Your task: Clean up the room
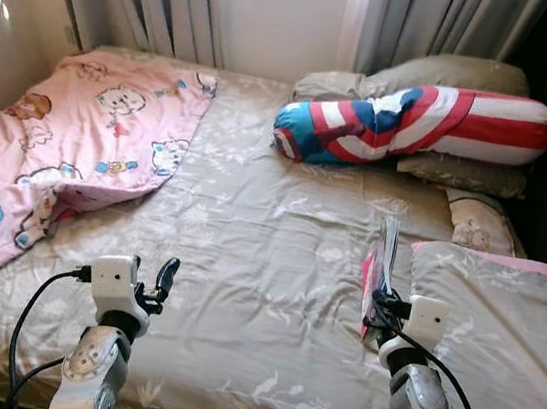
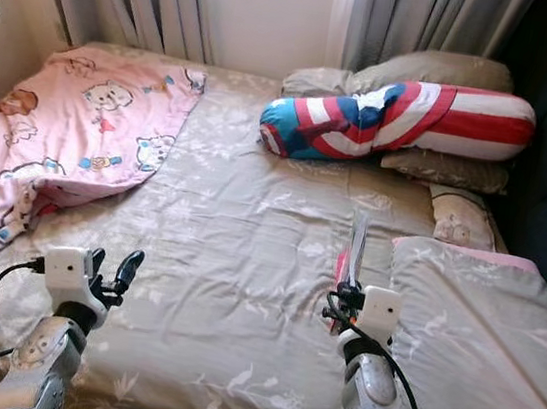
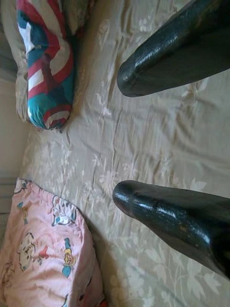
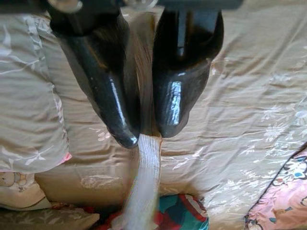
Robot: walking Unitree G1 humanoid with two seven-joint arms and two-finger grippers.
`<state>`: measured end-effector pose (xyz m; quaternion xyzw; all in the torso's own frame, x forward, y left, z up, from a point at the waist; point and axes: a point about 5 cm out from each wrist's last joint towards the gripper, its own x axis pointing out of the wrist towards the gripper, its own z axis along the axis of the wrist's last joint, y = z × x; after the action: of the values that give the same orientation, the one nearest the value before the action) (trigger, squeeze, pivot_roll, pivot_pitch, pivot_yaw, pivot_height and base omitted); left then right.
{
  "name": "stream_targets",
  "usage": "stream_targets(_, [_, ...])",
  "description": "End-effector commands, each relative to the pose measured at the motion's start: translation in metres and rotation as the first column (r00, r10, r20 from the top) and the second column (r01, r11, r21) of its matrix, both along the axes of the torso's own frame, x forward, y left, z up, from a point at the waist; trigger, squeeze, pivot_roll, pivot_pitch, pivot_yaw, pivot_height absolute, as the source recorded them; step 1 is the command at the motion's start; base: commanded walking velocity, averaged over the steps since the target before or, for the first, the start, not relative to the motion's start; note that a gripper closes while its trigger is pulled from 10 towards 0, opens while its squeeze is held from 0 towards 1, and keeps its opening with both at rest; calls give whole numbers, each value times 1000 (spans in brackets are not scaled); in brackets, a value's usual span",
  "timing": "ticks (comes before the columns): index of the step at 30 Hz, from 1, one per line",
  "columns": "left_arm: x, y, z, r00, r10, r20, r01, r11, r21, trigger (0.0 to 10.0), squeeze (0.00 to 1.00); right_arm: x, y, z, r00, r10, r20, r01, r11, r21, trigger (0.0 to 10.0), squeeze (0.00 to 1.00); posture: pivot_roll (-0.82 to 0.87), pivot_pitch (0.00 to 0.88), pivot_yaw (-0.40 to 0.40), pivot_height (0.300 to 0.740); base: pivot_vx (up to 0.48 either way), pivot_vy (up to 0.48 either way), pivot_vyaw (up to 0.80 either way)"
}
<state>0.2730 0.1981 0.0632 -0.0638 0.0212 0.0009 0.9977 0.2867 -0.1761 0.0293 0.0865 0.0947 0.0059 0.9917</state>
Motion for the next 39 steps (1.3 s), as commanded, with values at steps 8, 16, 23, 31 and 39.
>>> stream_targets(8, [0, 0, 2, 1000, -3, 9, 3, 1000, -1, 10000, 0, 8, 1, 10, 999, 14, 48, -14, 1000, -8, 10000, 0, 18, 52, -40, 700, 0, 0, 0])
stream_targets(16, [-1, -1, 3, 1000, -9, 10, 9, 1000, 4, 10000, 0, 7, 6, 6, 1000, 22, 12, -22, 1000, -9, 10000, 0, 17, 39, -28, 691, 0, 0, 0])
stream_targets(23, [-1, -1, 2, 1000, -17, 7, 17, 1000, 8, 10000, 0, 5, 7, 5, 1000, 17, 24, -17, 1000, 5, 10000, 0, 20, 27, -22, 672, 0, 0, 0])
stream_targets(31, [-3, 0, 2, 1000, -22, 5, 22, 1000, 13, 10000, 0, 6, 11, -1, 1000, 16, -22, -16, 1000, -4, 10000, 0, 26, 23, -11, 672, 0, 0, 0])
stream_targets(39, [-2, 4, 6, 1000, -22, 4, 22, 999, 27, 10000, 0, 17, 12, 0, 999, -28, -42, 31, 996, 81, 10000, 0, 42, 75, 4, 657, 0, 0, 0])
